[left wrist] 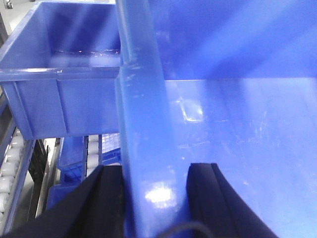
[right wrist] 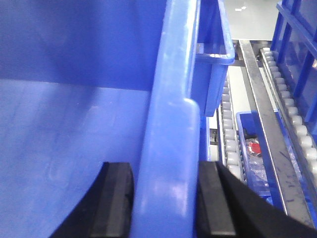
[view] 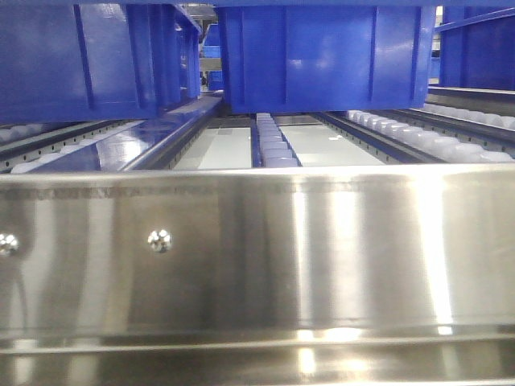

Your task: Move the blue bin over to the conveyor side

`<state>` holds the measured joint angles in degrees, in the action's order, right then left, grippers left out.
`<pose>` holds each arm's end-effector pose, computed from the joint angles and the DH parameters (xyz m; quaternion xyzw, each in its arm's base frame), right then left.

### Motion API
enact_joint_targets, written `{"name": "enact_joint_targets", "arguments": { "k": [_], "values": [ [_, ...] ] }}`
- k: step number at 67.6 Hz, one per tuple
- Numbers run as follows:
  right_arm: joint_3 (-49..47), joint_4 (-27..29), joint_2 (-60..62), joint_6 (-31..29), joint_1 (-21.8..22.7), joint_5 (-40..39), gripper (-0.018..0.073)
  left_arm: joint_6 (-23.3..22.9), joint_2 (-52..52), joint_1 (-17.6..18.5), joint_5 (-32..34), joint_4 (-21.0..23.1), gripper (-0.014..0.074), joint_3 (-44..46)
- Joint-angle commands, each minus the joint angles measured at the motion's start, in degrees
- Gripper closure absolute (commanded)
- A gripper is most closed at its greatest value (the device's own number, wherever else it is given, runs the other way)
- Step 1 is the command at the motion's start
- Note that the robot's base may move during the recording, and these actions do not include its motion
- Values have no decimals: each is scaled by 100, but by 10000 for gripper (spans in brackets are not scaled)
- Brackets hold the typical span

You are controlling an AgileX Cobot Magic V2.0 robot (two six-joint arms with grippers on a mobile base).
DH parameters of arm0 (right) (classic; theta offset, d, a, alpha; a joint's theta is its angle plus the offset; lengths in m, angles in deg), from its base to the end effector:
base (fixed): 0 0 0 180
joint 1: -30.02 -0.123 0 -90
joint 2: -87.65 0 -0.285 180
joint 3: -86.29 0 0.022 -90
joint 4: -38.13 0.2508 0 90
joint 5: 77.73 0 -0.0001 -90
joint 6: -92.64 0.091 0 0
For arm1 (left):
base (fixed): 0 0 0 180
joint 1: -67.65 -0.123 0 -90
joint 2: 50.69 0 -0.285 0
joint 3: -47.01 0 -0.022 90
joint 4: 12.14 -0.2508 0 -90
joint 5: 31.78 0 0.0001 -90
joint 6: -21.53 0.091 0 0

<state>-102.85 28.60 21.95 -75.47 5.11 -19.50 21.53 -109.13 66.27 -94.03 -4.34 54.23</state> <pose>0.1522 0.0566 0.5020 -0.0940 0.8342 0.0907 0.5357 0.1158 -0.0082 0.5043 -0.0035 0.8342 -0.0611 0.5480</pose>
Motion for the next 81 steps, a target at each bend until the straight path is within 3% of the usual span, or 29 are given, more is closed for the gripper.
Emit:
{"name": "enact_joint_targets", "arguments": {
  "k": [1, 81],
  "values": [
    [-103, -291, 138, -153, 21, -770, 631, 94, 107, -21, 641, 4, 602, 85],
    [-103, -291, 138, -153, 21, -770, 631, 94, 203, -21, 638, -17, 602, 85]
  ]
}}
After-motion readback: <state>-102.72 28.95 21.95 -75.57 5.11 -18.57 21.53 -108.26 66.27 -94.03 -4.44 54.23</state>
